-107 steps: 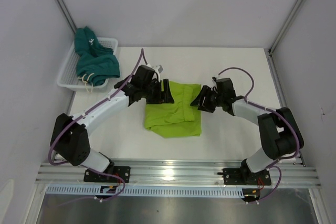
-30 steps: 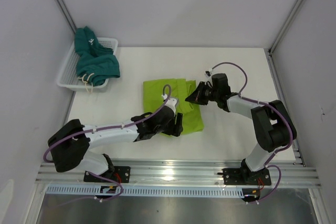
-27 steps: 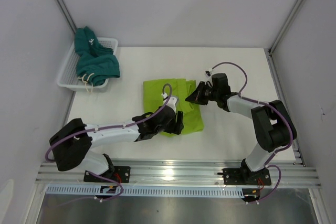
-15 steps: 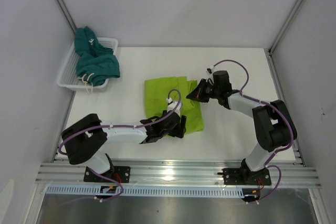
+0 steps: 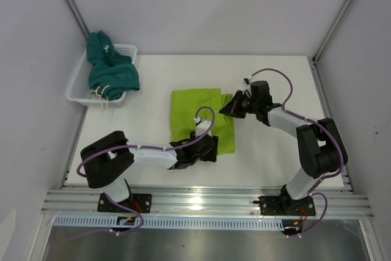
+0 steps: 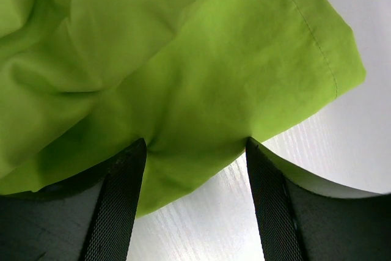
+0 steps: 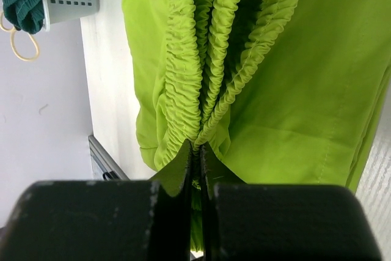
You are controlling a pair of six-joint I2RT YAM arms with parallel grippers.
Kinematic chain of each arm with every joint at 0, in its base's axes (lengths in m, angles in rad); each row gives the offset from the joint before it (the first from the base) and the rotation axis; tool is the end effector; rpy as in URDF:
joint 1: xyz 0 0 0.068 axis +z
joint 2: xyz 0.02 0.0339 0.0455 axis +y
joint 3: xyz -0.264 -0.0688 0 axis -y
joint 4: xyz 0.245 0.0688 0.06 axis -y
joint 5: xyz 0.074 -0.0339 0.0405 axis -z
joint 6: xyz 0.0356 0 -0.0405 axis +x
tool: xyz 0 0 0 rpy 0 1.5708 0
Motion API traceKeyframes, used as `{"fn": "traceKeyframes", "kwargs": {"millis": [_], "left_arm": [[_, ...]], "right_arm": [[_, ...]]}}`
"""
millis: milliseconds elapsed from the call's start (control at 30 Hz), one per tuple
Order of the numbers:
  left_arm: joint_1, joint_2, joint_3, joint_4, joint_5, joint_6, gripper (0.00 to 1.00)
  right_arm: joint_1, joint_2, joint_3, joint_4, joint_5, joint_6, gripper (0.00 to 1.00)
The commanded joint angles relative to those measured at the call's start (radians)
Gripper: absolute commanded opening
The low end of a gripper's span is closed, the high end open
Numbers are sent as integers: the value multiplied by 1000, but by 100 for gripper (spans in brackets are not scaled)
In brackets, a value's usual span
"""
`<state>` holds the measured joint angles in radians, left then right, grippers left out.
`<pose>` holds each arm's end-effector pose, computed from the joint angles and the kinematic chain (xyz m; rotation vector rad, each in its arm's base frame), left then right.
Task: Fold and stack the shorts
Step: Fold the shorts
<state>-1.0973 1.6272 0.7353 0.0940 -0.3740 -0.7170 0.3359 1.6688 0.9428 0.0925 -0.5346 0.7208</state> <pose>0.1530 -0.2702 0.1474 0.2656 2.3338 -0.4777 0.3275 0.1336 0.1965 0.1288 2.3527 1.1476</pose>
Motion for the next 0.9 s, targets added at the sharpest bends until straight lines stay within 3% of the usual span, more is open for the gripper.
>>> {"fn": "traceKeyframes", "kwargs": {"millis": [0,467,867], "left_arm": [[1,22,29,-54,-55,-71,69],[8,92,90,-86,-11,-124,70],[8,99,75,-73,10,-133,71]], "right_arm": [[-6,-86,5,9,5,-21,0],[-8,-276,-200,18,145,-24,0],[-77,-150,-188,32,119,-58,0]]}}
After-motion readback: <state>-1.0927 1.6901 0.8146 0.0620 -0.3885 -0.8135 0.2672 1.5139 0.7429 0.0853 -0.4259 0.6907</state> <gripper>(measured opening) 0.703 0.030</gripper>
